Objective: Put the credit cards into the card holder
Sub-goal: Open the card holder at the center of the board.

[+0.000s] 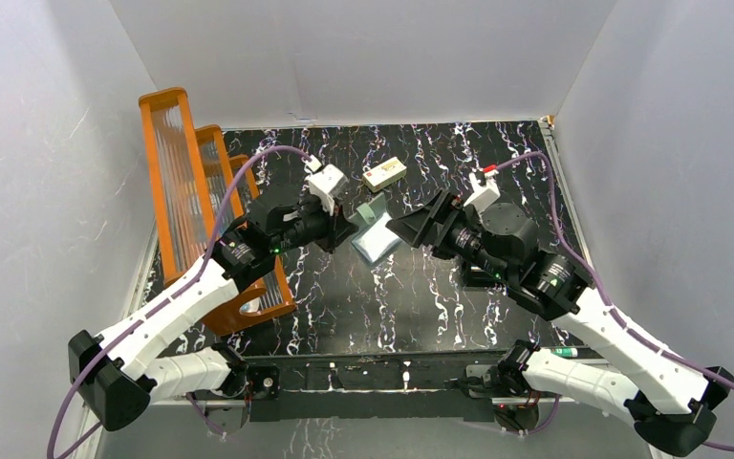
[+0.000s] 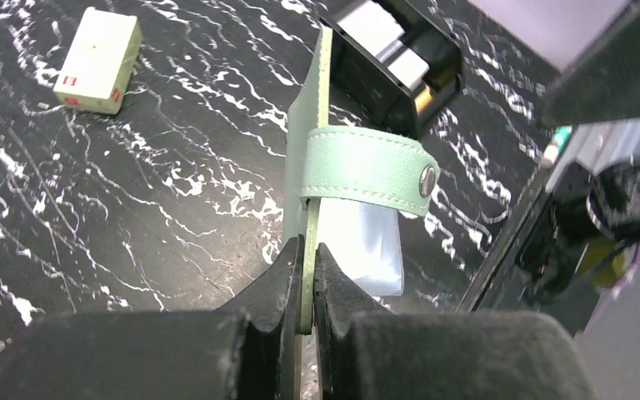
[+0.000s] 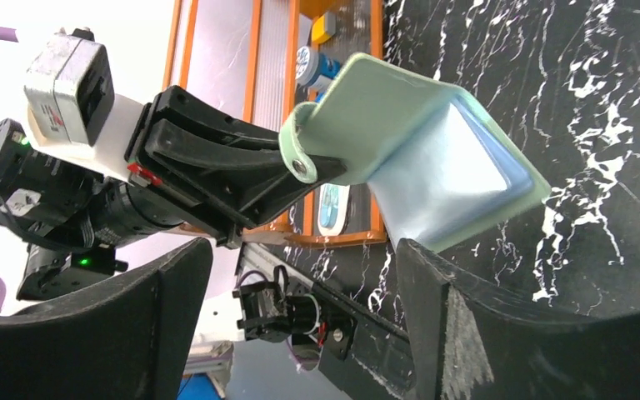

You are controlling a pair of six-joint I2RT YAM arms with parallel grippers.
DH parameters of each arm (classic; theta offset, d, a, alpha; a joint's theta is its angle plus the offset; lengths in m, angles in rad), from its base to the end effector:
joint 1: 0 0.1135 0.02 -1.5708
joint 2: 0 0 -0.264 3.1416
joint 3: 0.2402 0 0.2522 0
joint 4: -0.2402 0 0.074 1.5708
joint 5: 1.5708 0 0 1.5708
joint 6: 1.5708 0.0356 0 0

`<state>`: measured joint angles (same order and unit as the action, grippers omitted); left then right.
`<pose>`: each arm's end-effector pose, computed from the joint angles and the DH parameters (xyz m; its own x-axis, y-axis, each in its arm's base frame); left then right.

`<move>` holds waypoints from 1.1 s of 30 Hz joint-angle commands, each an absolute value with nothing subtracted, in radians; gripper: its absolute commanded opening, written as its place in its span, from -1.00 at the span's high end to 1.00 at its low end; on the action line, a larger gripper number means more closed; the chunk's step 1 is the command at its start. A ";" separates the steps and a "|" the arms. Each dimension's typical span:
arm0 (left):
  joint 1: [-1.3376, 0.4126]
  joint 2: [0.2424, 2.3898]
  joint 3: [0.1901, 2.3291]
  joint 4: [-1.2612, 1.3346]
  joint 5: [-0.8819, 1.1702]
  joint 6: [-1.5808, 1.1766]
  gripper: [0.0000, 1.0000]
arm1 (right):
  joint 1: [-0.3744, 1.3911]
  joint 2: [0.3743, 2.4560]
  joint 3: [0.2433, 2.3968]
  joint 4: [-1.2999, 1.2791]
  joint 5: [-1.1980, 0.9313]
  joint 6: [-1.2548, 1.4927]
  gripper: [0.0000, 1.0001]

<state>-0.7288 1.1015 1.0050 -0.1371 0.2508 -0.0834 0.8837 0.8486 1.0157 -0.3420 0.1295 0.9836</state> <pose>0.1849 -0.1769 0.3600 -0.2408 0.1068 -0.9647 0.8080 0.5727 -0.1383 0.1207 0.1399 0.3925 -0.6322 0.5310 -0.5643 -0.2881 0.5149 0.8074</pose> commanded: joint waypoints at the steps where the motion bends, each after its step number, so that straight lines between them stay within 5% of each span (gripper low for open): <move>1: -0.728 1.038 1.026 -0.043 0.091 -0.333 1.00 | 0.880 0.827 0.997 -0.337 0.217 0.988 -0.85; 9: -0.728 0.994 0.973 0.129 0.146 -0.527 1.00 | 0.882 0.824 0.918 -0.207 0.177 1.057 -0.95; 18: -0.728 0.984 0.958 0.174 0.206 -0.595 1.00 | 0.880 0.833 0.860 -0.039 0.121 1.124 -0.80; 30: -0.729 0.987 0.971 0.129 0.212 -0.596 1.00 | 0.880 0.832 0.899 -0.156 0.106 0.970 -0.50; 33: -0.728 0.978 0.952 0.150 0.224 -0.602 1.00 | 0.880 0.839 0.900 -0.120 0.099 1.007 -0.70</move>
